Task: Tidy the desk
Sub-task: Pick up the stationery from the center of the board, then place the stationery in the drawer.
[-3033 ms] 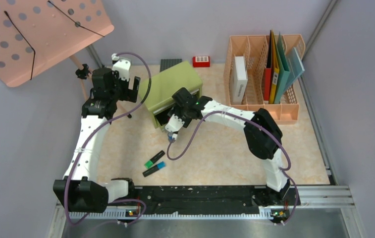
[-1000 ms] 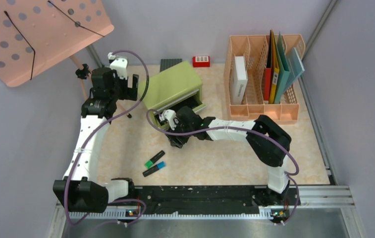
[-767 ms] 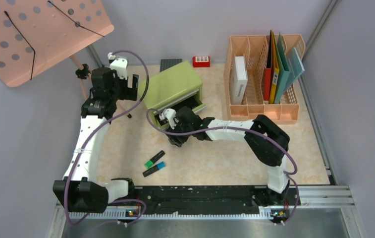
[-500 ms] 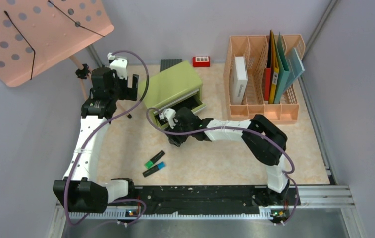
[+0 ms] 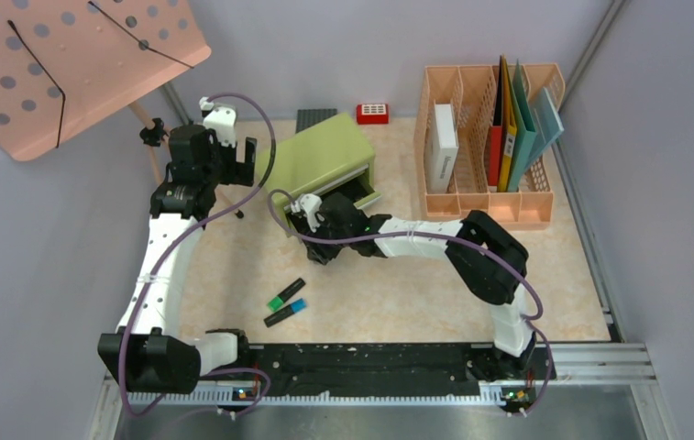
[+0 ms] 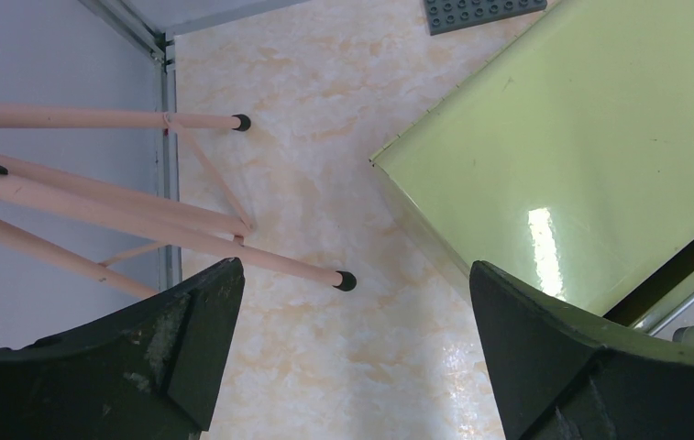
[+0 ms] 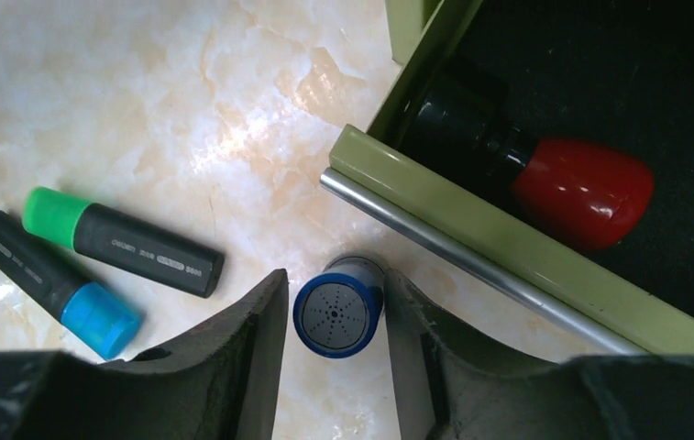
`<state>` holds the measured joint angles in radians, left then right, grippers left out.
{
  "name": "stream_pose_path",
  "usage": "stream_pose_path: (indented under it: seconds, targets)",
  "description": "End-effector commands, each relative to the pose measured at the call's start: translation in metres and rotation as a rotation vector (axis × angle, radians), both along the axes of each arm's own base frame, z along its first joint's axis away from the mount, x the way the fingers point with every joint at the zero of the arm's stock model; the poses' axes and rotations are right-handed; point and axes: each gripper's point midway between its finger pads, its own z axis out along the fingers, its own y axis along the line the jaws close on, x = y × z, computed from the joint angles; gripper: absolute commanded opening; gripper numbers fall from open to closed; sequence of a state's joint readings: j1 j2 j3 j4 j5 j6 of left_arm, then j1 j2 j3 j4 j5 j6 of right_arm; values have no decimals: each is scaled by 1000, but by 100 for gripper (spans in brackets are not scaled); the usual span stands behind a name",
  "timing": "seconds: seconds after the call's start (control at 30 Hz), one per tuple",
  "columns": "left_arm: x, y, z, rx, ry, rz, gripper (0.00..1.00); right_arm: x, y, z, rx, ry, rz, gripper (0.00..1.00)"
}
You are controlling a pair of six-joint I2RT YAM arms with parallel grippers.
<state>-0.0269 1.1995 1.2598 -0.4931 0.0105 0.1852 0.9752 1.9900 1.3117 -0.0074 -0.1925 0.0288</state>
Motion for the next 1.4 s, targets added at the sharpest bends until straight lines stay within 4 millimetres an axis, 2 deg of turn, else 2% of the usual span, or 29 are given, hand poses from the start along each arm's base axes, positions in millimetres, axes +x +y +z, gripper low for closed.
stream_pose_path:
  seconds: [0.0,0.1,0.37,0.53,0.63,0.8,0.97,1.07,1.17,1.37]
  targets:
    - [-1,0,15,-2,-47,-6,99,-3,21,17,60,-5,31,39]
    - [-2,0,14,0,-46,-6,99,-6,21,20,62,-2,43,28]
    - [-3,1,14,2,-44,-4,99,-10,9,33,44,-22,59,9]
    - [-3,0,17,-2,-46,-5,99,-15,2,76,80,-45,114,5]
    - [-4,-1,19,-10,-50,-10,99,-10,-6,104,129,-25,110,4]
    - [-3,-4,20,-28,-53,-17,98,22,-23,151,291,96,-8,3]
    - [-2,-5,18,-38,-46,-20,99,64,-39,176,422,144,-98,2]
    - [-2,-6,18,-40,-46,-21,98,88,-46,175,480,197,-141,2]
    - [-2,-5,20,-39,-51,-19,98,104,-49,165,526,265,-169,2]
    - [-2,-5,19,-32,-42,-23,98,123,-55,152,559,310,-214,2]
